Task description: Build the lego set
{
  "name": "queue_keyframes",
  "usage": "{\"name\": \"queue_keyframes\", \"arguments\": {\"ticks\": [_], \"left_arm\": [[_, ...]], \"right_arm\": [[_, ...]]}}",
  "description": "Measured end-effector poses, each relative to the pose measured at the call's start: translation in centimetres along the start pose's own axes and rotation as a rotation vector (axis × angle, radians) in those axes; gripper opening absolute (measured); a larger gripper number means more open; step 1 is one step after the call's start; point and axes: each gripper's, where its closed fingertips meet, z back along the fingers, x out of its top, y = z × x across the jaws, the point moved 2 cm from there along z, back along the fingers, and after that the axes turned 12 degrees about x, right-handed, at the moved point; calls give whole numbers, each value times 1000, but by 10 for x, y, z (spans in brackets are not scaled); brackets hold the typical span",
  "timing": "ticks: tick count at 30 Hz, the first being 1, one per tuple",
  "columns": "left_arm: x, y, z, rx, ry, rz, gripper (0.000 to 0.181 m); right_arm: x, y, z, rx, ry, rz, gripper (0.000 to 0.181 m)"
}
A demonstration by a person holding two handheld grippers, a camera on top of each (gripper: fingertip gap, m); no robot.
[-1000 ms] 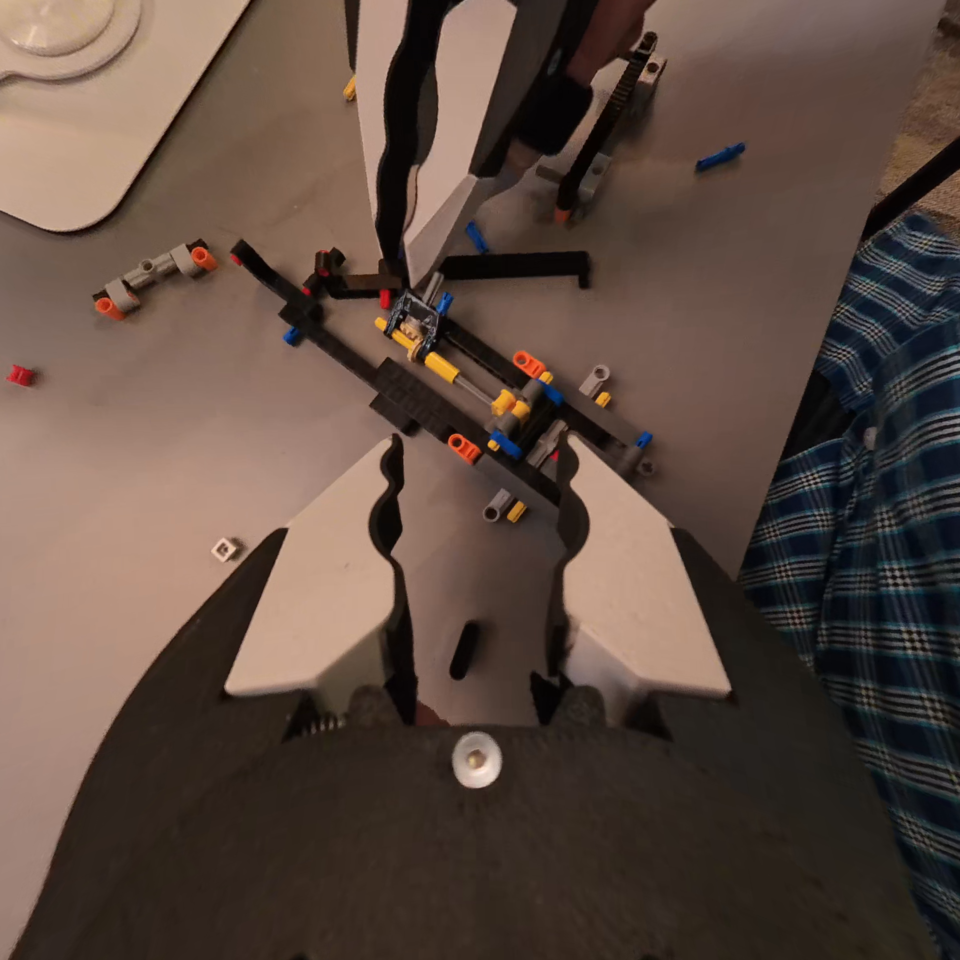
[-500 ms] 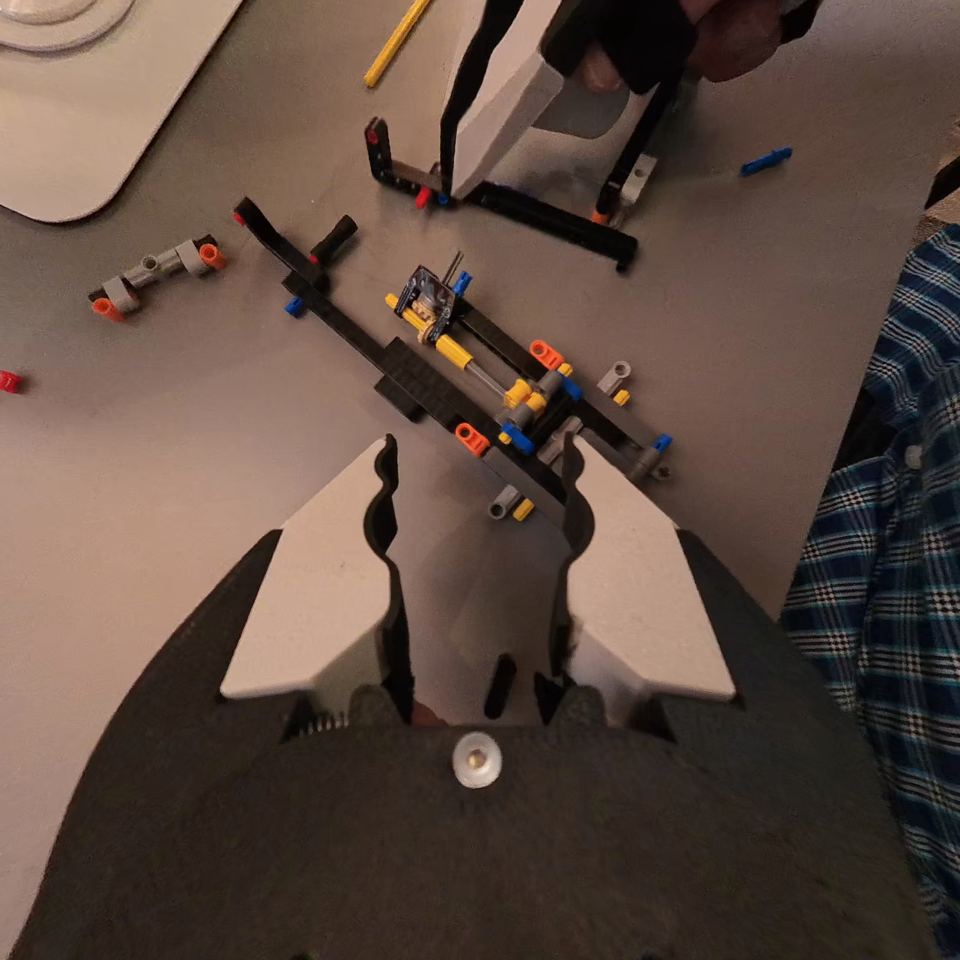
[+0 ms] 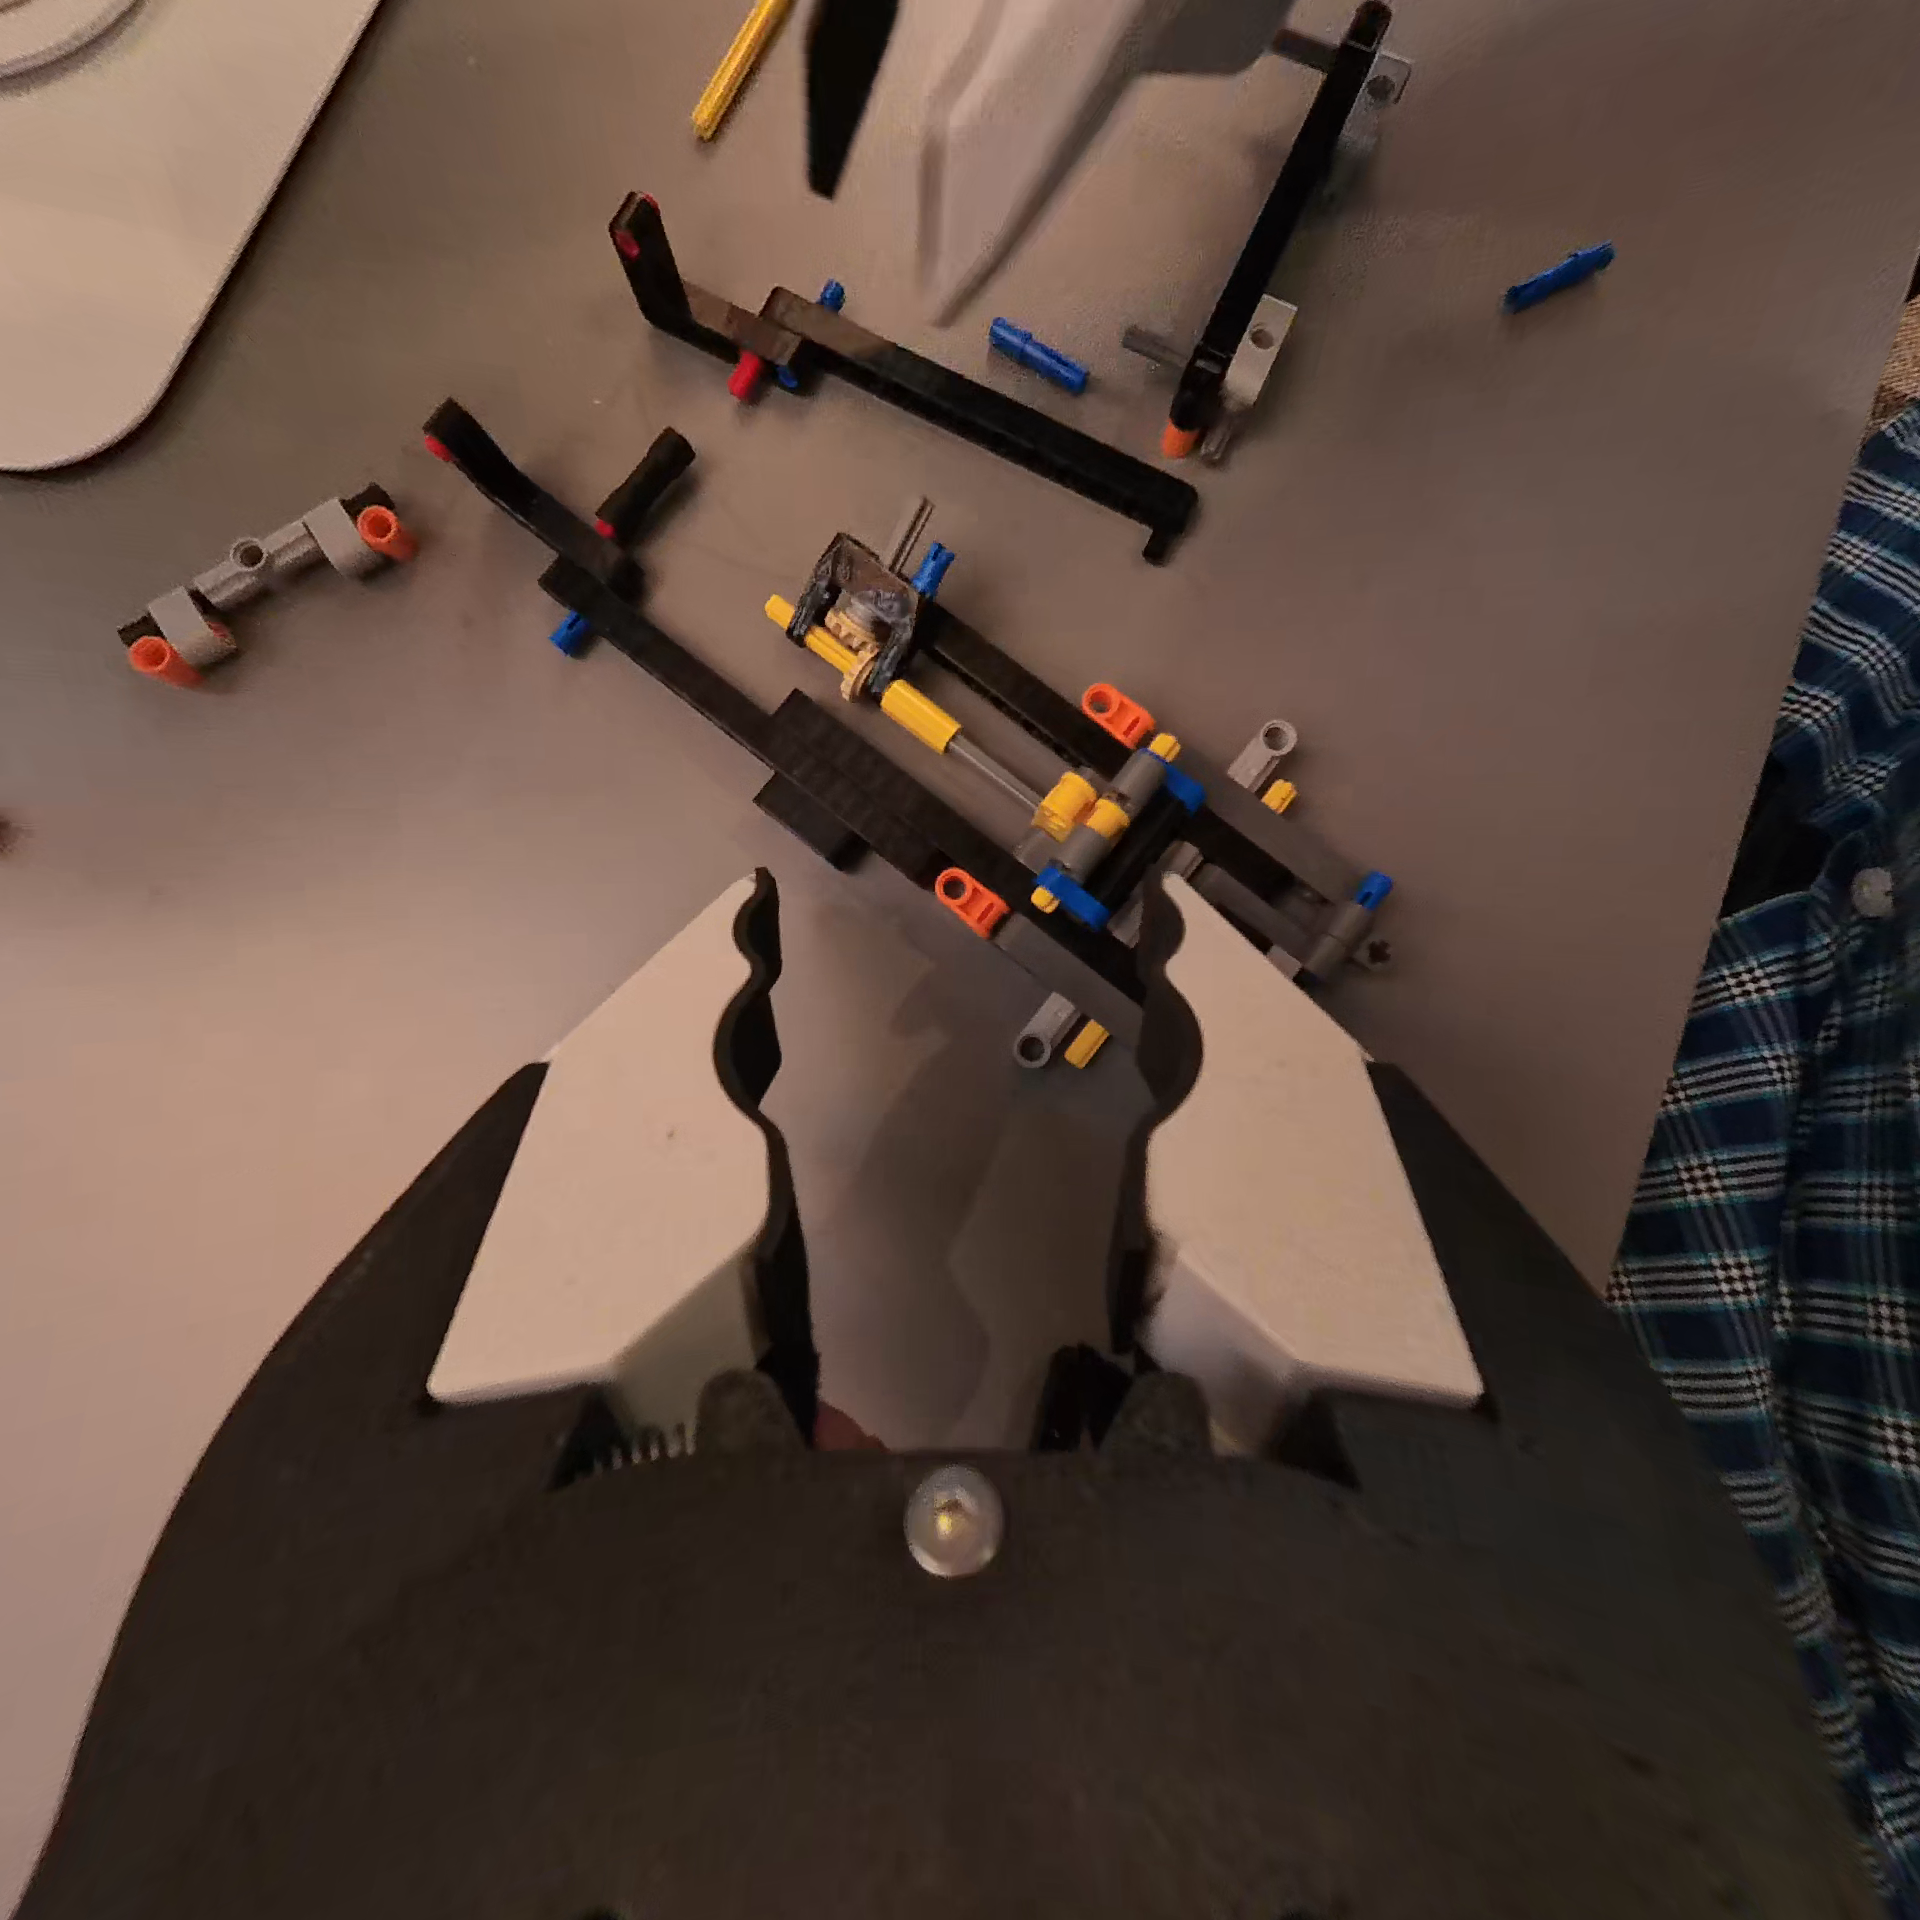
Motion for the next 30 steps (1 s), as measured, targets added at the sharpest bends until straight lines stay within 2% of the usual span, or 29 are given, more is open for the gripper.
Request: {"name": "queue_keyframes", "arguments": {"ticks": [1, 3, 6, 10, 14, 18, 23, 30], "left_arm": [[0, -1, 0, -1, 1, 0, 68], [-1, -1, -1, -4, 7, -1, 70], [-1, -1, -1, -1, 11, 1, 70], [-3, -1, -4, -2, 21, 2, 70], [-2, -2, -8, -9, 21, -2, 70], [1, -4, -10, -12, 17, -9, 70], [2, -4, -11, -11, 17, -14, 70], [4, -6, -13, -22, 13, -10, 71]], "right_arm": [[-3, 12, 2, 53, 47, 107, 33], [-15, 38, 2, 150, 155, 274, 34], [-37, 50, -4, 139, 277, 354, 32], [-44, 54, -12, 91, 245, 337, 30], [-42, 53, -15, 26, 186, 332, 20], [-34, 52, -21, 13, 144, 324, 19], [-25, 50, -29, 5, 136, 352, 15], [-20, 56, -35, 74, 90, 279, 16]]}}
